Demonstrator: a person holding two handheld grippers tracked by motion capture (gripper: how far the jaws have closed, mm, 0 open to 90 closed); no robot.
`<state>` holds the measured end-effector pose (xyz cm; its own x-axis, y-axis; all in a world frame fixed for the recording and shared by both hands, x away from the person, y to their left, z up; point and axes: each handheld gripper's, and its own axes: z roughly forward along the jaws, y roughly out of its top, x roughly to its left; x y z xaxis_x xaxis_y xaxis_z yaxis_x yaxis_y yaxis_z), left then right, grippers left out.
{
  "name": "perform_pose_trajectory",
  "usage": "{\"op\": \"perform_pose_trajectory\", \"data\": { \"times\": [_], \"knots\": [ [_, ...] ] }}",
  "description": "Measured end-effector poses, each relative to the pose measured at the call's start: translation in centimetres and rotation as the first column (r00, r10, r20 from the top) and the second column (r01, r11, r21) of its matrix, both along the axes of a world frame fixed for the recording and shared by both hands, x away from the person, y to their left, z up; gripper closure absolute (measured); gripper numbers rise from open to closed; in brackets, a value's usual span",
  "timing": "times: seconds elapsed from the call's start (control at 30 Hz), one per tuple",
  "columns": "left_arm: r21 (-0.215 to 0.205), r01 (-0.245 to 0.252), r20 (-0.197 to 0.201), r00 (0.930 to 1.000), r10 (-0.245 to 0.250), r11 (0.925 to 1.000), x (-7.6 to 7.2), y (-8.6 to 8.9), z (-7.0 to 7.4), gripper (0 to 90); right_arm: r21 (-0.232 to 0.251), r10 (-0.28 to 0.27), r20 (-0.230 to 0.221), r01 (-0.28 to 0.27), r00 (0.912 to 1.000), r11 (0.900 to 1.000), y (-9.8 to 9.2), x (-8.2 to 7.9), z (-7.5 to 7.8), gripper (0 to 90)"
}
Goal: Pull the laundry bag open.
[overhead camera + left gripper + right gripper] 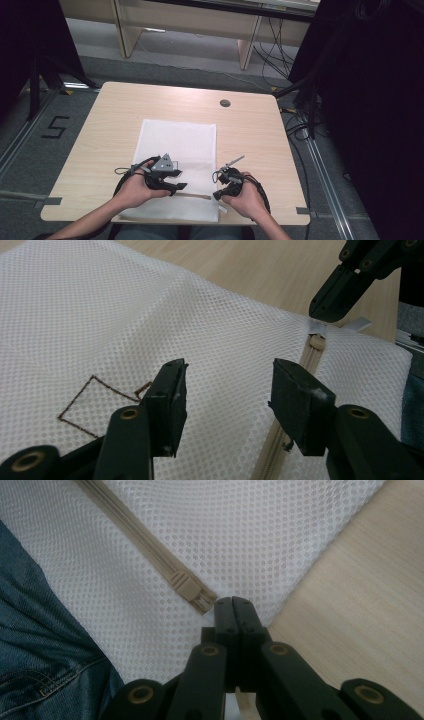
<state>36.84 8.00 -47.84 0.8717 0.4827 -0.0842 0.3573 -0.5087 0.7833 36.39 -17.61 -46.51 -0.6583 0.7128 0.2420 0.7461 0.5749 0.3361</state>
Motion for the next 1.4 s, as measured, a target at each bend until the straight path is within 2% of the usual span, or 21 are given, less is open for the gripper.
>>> {"op": "perform_pose_trajectory", "data": {
  "times": [0.1,0.17,0.3,0.33,0.4,0.43,0.5,0.53,0.57,0.6,0.67,0.8,0.9,0.93,1.0,1.1,1.2,1.23,1.3,1.37,1.4],
  "knots": [
    [0.010,0.015,-0.005,0.9999,-0.015,0.9998,-0.1,-0.3,0.0,51.5,0.002,0.012,0.008,-0.012,0.9999,1.000,0.0,0.1,-0.2,90.0],
    [0.005,0.029,-0.006,0.9996,-0.029,0.9996,-0.3,-0.7,0.0,54.0,0.007,0.001,-0.012,0.000,0.9999,1.000,0.4,-0.1,-0.1,90.0],
    [0.017,0.067,-0.012,0.9977,-0.067,0.9976,-0.4,-1.6,0.0,58.2,0.000,0.012,-0.006,-0.012,0.9999,1.000,0.6,0.1,-0.5,90.0],
    [0.018,0.094,-0.011,0.9955,-0.094,0.9954,-0.4,-2.1,0.0,59.3,-0.003,0.011,-0.004,-0.012,0.9999,1.000,0.6,0.1,-0.8,90.0],
    [0.012,0.109,-0.016,0.9939,-0.109,0.9939,-0.6,-2.7,0.0,61.7,-0.010,0.007,-0.011,-0.007,0.9999,1.000,0.6,0.2,-1.0,90.0],
    [0.022,0.125,-0.012,0.9921,-0.125,0.9919,-0.6,-2.9,0.0,62.8,-0.011,0.006,-0.014,-0.006,0.9999,1.000,0.6,0.2,-1.1,90.0],
    [0.011,0.128,-0.017,0.9916,-0.128,0.9917,-0.7,-3.2,-0.1,66.8,-0.014,0.001,-0.023,-0.001,0.9997,1.000,0.6,0.2,-1.3,90.0],
    [0.027,0.143,-0.013,0.9896,-0.143,0.9893,-0.6,-3.4,-0.2,66.8,-0.014,0.001,-0.023,-0.001,0.9997,1.000,0.6,0.2,-1.3,90.0],
    [0.019,0.151,-0.016,0.9885,-0.151,0.9884,-0.7,-3.8,-0.3,67.7,-0.021,0.015,-0.020,-0.015,0.9997,1.000,0.6,0.3,-1.5,90.0],
    [0.029,0.162,-0.023,0.9867,-0.161,0.9864,-0.7,-4.2,-0.4,68.8,-0.032,0.025,-0.018,-0.026,0.9995,0.999,0.8,0.3,-1.5,90.0],
    [0.029,0.169,-0.027,0.9853,-0.169,0.9851,-0.8,-4.4,-0.5,69.3,-0.044,0.020,-0.015,-0.021,0.9997,0.999,1.0,0.2,-1.5,90.0],
    [0.053,0.193,-0.032,0.9810,-0.191,0.9798,-0.9,-5.1,-0.9,69.9,-0.034,0.025,-0.017,-0.025,0.9996,0.999,0.9,0.3,-1.6,90.0],
    [0.068,0.208,-0.042,0.9778,-0.205,0.9758,-0.9,-5.6,-1.4,70.1,-0.035,0.006,-0.033,-0.007,0.9994,0.999,0.9,0.2,-1.5,90.0],
    [0.073,0.216,-0.048,0.9759,-0.213,0.9737,-0.9,-6.0,-1.7,70.2,-0.031,0.010,-0.021,-0.011,0.9997,0.999,0.9,0.2,-1.6,90.0],
    [0.073,0.221,-0.048,0.9748,-0.218,0.9726,-1.0,-6.2,-1.8,70.6,-0.035,0.021,-0.011,-0.022,0.9997,0.999,0.9,0.3,-1.7,90.0],
    [0.080,0.236,-0.048,0.9714,-0.232,0.9685,-1.0,-6.6,-2.1,70.8,-0.033,0.005,-0.028,-0.006,0.9996,0.999,0.9,0.2,-1.6,90.0],
    [0.089,0.245,-0.046,0.9691,-0.242,0.9653,-1.1,-7.0,-2.4,70.8,-0.032,0.011,-0.020,-0.012,0.9997,0.999,0.8,0.2,-1.6,90.0],
    [0.096,0.255,-0.041,0.9669,-0.252,0.9623,-1.0,-7.1,-2.5,71.0,-0.033,0.008,-0.024,-0.009,0.9997,0.999,0.9,0.2,-1.6,90.0],
    [0.097,0.252,-0.042,0.9675,-0.249,0.9627,-1.1,-7.3,-2.7,71.4,-0.034,0.006,-0.025,-0.007,0.9997,0.999,0.9,0.2,-1.6,90.0],
    [0.116,0.266,-0.030,0.9639,-0.265,0.9569,-1.0,-7.4,-2.8,72.4,-0.033,0.018,-0.013,-0.019,0.9998,0.999,0.8,0.3,-1.7,90.0],
    [0.112,0.263,-0.040,0.9647,-0.260,0.9582,-1.0,-7.4,-2.9,72.8,-0.030,0.019,-0.014,-0.020,0.9997,0.999,0.8,0.3,-1.7,90.0]
  ]
}}
